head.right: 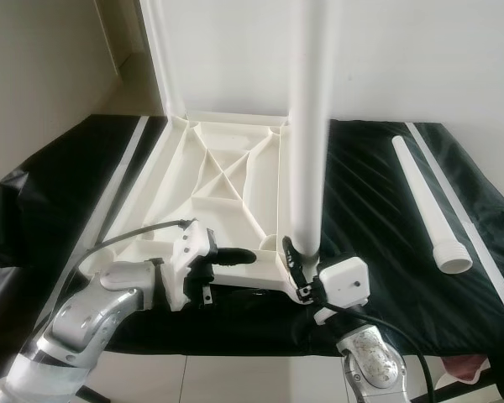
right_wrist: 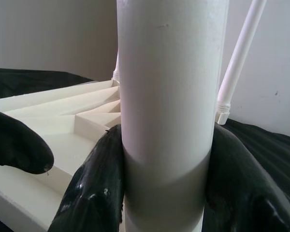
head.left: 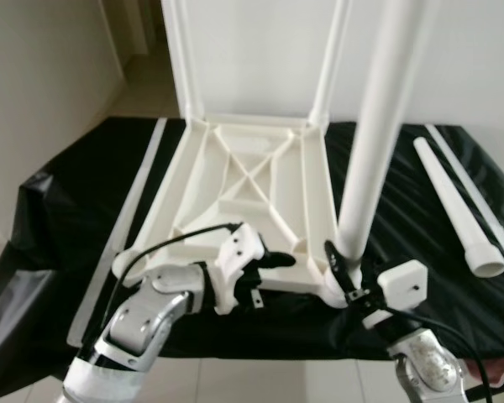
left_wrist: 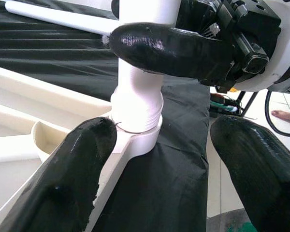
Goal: Building children table
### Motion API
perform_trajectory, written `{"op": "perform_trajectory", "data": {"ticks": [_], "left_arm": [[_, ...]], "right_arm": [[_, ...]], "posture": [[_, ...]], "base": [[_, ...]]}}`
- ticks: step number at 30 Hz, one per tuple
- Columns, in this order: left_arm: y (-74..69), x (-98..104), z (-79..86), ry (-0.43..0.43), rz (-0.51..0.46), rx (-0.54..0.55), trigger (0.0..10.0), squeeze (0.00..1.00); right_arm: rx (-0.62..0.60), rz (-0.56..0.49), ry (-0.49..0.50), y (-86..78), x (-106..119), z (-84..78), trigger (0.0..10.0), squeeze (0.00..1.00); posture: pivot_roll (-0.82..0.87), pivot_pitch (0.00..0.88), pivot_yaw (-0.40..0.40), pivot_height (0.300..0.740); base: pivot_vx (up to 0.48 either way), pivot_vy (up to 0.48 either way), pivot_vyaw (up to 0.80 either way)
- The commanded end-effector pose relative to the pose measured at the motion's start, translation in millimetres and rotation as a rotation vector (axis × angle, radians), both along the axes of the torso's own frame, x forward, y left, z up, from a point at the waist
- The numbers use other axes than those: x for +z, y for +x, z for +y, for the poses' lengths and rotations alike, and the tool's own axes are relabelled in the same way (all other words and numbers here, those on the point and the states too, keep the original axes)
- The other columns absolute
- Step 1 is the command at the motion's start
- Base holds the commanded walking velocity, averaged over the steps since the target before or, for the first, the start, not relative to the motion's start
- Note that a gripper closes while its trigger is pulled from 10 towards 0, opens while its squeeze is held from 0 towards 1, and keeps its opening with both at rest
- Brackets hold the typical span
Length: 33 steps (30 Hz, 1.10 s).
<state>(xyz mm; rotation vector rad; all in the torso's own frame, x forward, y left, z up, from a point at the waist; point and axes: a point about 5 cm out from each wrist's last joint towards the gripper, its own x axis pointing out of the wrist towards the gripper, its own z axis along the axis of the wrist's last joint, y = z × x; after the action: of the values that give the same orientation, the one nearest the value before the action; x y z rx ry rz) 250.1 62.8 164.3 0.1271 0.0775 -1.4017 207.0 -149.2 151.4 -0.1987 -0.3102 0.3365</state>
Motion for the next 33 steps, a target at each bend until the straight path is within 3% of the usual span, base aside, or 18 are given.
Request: {"op": "perform_trajectory", "data": {"ticks": [1,6,11,14,25,29,33], "left_arm": [[1.9,3.1,1.7,-0.001,-0.013,0.038,10.0,0.0],[2.8,3.0,1.7,-0.001,-0.013,0.039,10.0,0.0],[2.9,3.7,2.0,-0.001,-0.018,0.039,10.0,0.0],[2.8,3.5,1.9,-0.001,-0.016,0.037,10.0,0.0],[3.5,3.3,3.0,0.004,-0.019,0.038,10.0,0.0],[4.5,4.5,4.8,0.004,-0.025,0.048,10.0,0.0],[4.9,4.4,6.8,0.007,-0.024,0.054,10.0,0.0]], "right_arm": [[0.018,0.079,-0.038,-1.4,-15.5,1.3,10.0,0.0],[0.017,0.098,-0.024,-1.2,-18.0,1.3,10.0,0.0],[-0.05,0.212,0.207,2.5,-25.8,-6.1,10.0,0.0],[-0.06,0.22,0.229,3.9,-26.1,-6.9,10.0,0.0],[-0.093,0.248,0.218,5.1,-31.5,-10.0,10.0,0.0],[-0.072,0.166,0.133,-3.6,-27.5,-7.1,10.0,0.0],[-0.056,0.174,0.136,-7.6,-27.9,-3.9,10.0,0.0]], "posture": [[-0.02,0.019,0.003,0.74],[-0.02,0.01,0.001,0.74],[-0.02,0.002,0.002,0.74],[-0.02,0.001,0.001,0.74],[-0.02,0.0,0.002,0.74],[-0.01,0.004,0.006,0.74],[-0.02,0.007,0.015,0.74]], "base": [[0.0,0.0,0.0],[0.0,0.0,0.0],[0.0,0.0,0.0],[0.0,0.0,0.0],[0.0,0.0,0.0],[0.0,0.0,0.0],[0.0,0.0,0.0]]}}
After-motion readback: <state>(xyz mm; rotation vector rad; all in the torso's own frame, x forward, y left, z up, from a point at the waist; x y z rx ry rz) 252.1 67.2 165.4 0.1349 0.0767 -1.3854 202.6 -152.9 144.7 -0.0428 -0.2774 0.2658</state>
